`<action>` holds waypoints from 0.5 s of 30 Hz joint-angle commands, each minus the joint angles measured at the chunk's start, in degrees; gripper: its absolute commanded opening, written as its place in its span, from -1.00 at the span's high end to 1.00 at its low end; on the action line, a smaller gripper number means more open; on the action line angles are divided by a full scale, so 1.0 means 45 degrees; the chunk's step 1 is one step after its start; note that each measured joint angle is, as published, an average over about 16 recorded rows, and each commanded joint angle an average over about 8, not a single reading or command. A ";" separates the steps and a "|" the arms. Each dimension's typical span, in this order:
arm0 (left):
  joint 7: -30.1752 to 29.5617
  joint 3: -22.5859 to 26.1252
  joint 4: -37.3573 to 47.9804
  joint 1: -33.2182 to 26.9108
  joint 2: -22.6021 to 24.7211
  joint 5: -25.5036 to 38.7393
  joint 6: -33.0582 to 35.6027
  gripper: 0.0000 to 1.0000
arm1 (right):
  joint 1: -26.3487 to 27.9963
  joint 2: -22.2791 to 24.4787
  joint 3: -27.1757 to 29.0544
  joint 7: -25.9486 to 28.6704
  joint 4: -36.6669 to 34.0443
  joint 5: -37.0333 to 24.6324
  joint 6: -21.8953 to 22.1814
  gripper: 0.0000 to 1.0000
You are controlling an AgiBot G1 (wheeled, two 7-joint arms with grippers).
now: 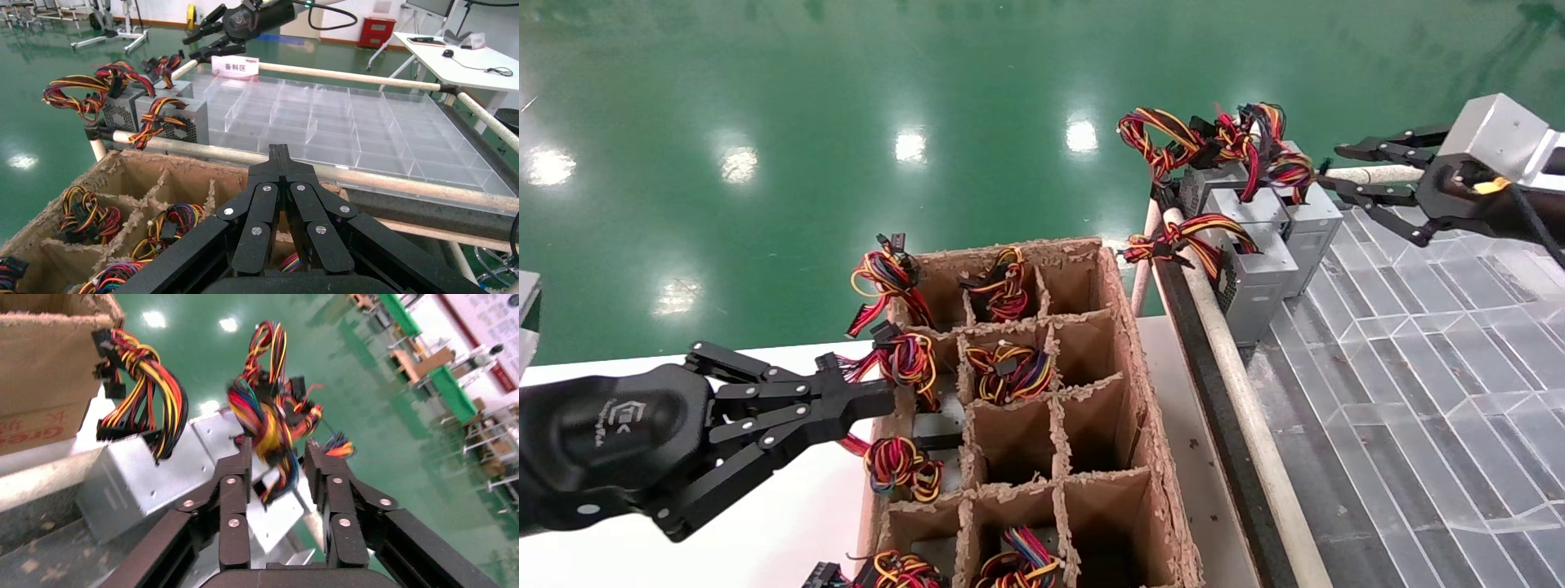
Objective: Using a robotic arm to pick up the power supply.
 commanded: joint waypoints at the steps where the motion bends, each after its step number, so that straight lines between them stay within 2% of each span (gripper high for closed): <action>1: 0.0000 0.0000 0.0000 0.0000 0.0000 0.0000 0.0000 1.00 | 0.0064 0.0084 -0.0048 0.0175 -0.0021 -0.0069 -0.0079 -1.00; 8: 0.0000 0.0000 0.0000 0.0000 0.0000 0.0000 0.0000 1.00 | 0.0370 0.0203 -0.0424 0.0570 0.0160 -0.0610 -0.0603 -1.00; 15: 0.0000 0.0000 0.0000 0.0000 0.0000 0.0000 0.0000 1.00 | 0.0474 0.0334 -0.0572 0.0319 0.0359 -0.0820 -0.1381 -1.00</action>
